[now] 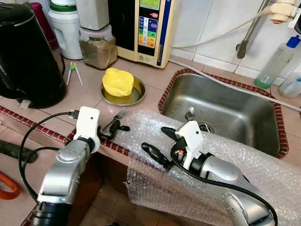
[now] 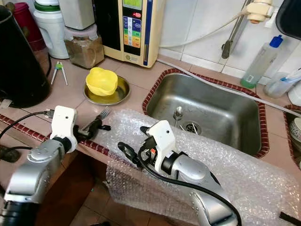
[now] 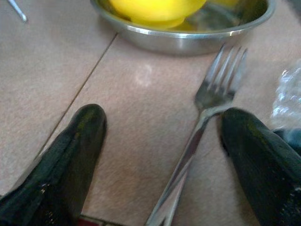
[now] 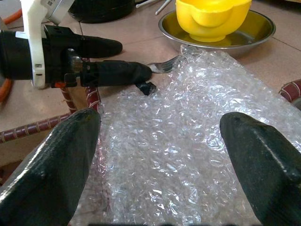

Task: Kitchen organization

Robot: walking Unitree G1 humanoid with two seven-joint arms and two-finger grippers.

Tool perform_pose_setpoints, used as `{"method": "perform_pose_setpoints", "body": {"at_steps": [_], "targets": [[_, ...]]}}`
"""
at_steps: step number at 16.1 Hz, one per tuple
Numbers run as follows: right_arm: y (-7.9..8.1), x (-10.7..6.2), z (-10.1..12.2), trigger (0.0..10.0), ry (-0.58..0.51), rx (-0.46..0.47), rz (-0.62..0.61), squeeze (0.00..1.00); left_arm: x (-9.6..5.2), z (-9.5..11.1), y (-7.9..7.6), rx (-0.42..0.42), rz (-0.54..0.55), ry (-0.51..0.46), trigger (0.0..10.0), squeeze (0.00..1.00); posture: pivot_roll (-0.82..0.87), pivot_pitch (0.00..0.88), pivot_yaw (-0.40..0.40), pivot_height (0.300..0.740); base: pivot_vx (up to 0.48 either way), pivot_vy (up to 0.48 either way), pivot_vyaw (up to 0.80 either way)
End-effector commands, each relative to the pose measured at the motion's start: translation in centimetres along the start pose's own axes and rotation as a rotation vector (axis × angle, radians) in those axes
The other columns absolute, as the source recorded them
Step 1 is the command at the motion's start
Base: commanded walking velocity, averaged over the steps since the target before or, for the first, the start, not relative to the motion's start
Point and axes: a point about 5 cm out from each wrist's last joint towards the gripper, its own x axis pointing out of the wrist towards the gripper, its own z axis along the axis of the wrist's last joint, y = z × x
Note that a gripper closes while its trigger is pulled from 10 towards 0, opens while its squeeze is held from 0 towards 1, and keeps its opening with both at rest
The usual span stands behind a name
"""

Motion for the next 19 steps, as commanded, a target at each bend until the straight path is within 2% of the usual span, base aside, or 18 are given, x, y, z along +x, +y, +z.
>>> {"method": "perform_pose_setpoints", "body": {"at_steps": [1,4,5,6,7,13,19], "targets": [[0.1,-0.2,0.2,10.0,-0.005,-0.015,0.006,0.00,0.2,-0.5,-0.3,0.018,-0.045,0.047,10.0,0.00,0.06,0.105,-0.054,0.740,0.000,0.000,0.00],[0.1,-0.2,0.2,10.0,-0.004,-0.015,0.002,0.00,0.5,-0.7,-0.1,-0.002,-0.073,0.065,10.0,0.00,0.06,0.109,-0.053,0.740,0.000,0.000,0.00],[0.1,-0.2,0.1,10.0,-0.003,-0.014,0.001,0.00,0.6,-0.8,-0.3,-0.004,-0.107,0.080,4.0,0.00,0.06,0.111,-0.053,0.740,0.000,0.000,0.00],[0.1,-0.3,0.1,10.0,-0.002,-0.014,0.000,0.00,0.6,-0.8,-0.4,0.001,-0.137,0.092,3.1,0.00,0.06,0.111,-0.053,0.740,0.000,0.000,0.00],[0.1,-0.3,0.1,10.0,-0.002,-0.014,0.000,0.00,0.7,-1.0,-0.6,0.003,-0.187,0.119,0.0,0.00,0.06,0.111,-0.053,0.740,0.000,0.000,0.00],[0.0,-0.3,0.1,10.0,-0.002,-0.017,-0.007,0.00,1.0,-1.1,-0.9,0.018,-0.300,0.171,0.0,0.00,0.05,0.114,-0.050,0.740,0.000,0.000,0.00],[0.2,-0.4,0.0,10.0,-0.001,-0.008,0.003,0.00,1.4,-0.8,-0.7,0.029,-0.287,0.154,0.0,0.00,0.05,0.119,-0.051,0.740,0.000,0.000,0.00]]}}
